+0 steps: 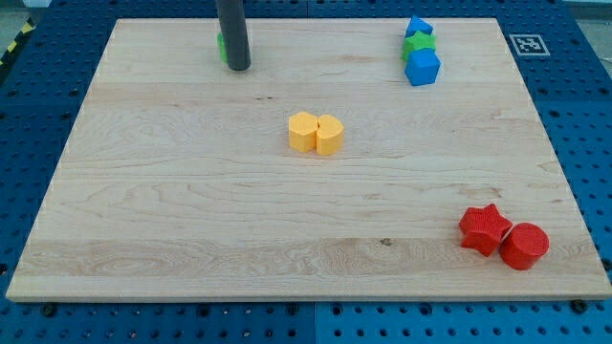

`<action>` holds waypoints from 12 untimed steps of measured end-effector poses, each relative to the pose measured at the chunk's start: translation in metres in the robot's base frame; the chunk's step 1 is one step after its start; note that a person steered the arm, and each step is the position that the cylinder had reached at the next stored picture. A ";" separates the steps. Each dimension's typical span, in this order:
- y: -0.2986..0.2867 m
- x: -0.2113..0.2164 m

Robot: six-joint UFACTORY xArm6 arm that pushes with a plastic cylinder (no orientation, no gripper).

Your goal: Move your arm to the top center

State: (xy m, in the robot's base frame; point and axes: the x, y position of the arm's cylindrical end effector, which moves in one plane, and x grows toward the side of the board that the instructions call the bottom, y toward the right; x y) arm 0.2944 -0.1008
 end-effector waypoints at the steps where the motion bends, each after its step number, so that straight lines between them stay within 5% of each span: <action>1: 0.000 -0.005; 6: 0.025 -0.089; 12: 0.000 -0.096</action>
State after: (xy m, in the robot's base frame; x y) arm 0.1988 -0.1003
